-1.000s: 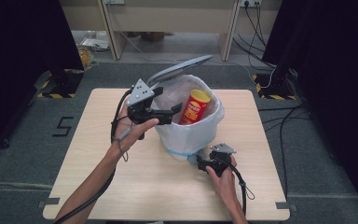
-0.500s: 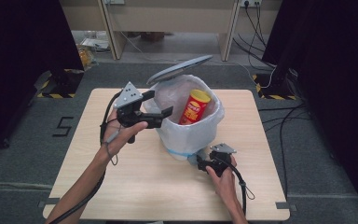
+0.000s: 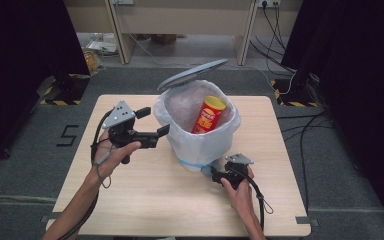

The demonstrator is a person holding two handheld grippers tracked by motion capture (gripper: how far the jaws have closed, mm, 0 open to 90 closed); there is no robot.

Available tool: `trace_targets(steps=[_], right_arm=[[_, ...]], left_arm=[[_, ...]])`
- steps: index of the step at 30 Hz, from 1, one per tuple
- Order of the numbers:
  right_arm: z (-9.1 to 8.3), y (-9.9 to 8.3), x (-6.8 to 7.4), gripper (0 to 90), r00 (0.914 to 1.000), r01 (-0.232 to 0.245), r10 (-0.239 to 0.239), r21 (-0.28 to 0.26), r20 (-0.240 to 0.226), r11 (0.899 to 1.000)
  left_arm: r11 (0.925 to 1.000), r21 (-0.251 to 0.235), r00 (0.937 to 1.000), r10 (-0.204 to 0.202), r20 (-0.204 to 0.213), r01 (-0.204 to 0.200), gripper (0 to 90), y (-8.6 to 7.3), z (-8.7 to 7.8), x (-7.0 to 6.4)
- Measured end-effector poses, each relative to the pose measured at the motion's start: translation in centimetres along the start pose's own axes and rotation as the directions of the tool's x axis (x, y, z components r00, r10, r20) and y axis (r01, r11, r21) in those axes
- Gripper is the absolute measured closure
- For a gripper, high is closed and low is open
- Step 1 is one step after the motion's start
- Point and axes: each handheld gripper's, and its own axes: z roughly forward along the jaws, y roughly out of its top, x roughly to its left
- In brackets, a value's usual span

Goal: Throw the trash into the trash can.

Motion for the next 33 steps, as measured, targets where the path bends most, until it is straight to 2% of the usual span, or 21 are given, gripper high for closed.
trace_targets(steps=[4,9,17,24,27,33], right_arm=[[0.0,0.0,0.0,13.8,1.0,0.001,-0.001,-0.001,0.0,1.0],[0.0,0.0,0.0,13.8,1.0,0.002,-0.002,-0.001,0.001,1.0],[0.0,0.0,0.1,13.8,1.0,-0.001,0.001,-0.001,0.001,1.0],[0.0,0.0,0.1,13.8,1.0,0.0,0.0,-0.001,0.001,1.0],[0.0,0.0,0.0,13.8,1.0,0.0,0.0,-0.001,-0.001,1.0],[0.0,0.0,0.1,13.8,1.0,0.003,-0.003,-0.001,0.001,1.0]], left_arm=[[1.0,0.008,1.0,0.0,0.0,0.0,14.7,-0.8,-0.5,0.2],[0.9998,0.018,1.0,-0.005,0.001,0.005,14.8,-2.8,-1.6,0.3],[0.9995,0.03,1.0,-0.008,-0.003,0.008,14.8,-5.3,-2.2,0.2],[0.9984,0.057,1.0,-0.008,0.0,0.008,14.8,-6.9,-1.8,0.1],[0.9969,0.077,0.9999,-0.014,-0.001,0.014,14.7,-8.2,-1.5,0.1],[0.9953,0.095,0.9996,-0.02,-0.019,0.022,14.8,-9.9,-1.1,0.3]])
